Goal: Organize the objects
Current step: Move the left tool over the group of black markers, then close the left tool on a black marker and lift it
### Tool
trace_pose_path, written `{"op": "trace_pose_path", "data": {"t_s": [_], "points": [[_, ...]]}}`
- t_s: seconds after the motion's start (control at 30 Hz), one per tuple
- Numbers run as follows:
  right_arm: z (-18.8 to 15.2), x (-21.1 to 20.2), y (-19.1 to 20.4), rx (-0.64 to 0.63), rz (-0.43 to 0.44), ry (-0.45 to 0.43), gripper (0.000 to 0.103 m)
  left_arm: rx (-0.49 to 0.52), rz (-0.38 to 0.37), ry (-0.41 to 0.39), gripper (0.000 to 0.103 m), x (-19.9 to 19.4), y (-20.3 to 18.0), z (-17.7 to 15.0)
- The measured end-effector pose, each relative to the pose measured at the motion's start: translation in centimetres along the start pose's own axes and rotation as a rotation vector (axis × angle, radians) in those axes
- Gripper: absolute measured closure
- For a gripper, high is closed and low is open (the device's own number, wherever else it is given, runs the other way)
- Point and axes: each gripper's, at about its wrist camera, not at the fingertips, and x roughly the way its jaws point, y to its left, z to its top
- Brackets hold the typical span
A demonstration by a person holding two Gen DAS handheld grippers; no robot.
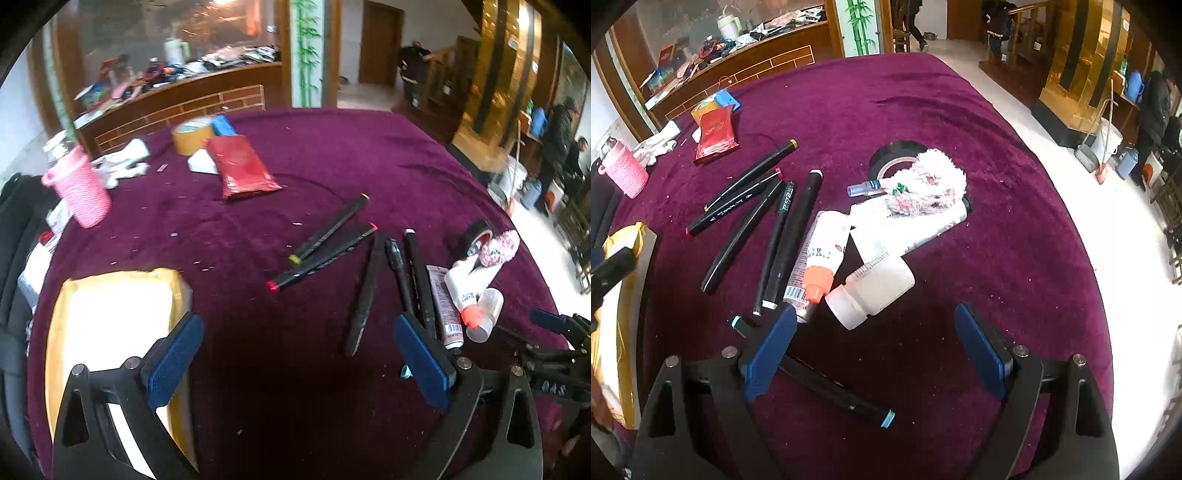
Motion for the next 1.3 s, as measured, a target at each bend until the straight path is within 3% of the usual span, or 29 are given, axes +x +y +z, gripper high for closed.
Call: {"op": "trace_pose_path", "data": {"t_s": [0.3, 0.6, 0.93, 1.0, 1.07, 1.3], "points": [[-1.2, 0.3, -0.5, -0.015, -0.002, 0.01, 0.015, 0.142, 0.037, 0.054, 0.003, 3.8, -4.6, 0.5], [-1.4, 0.6, -2.3, 0.023, -0.007, 0.021, 0.015, 0.176, 0.047, 0.08, 0.007, 5.8, -5.8, 0.9], [-1.3, 1.3, -3.1, 0.039, -0.007, 0.037, 0.015, 0.146, -0.021, 0.146, 0.034, 7.6, -5.9, 0.7], [-1.3, 1.5, -3.2, 0.036, -0.006, 0.041, 0.015, 0.136, -0.037, 0.158, 0.041, 7.9, -5.9, 0.8], [-1.4, 1.6, -3.2, 0.036, -0.008, 0.044, 0.015, 0.121, -0.065, 0.179, 0.056, 8.3, -5.8, 0.8], [-1.6, 1.7, -4.0, 0.056, -0.017, 0.047, 0.015, 0.104, -0.096, 0.175, 0.058, 8.7, -5.7, 1.2]]}}
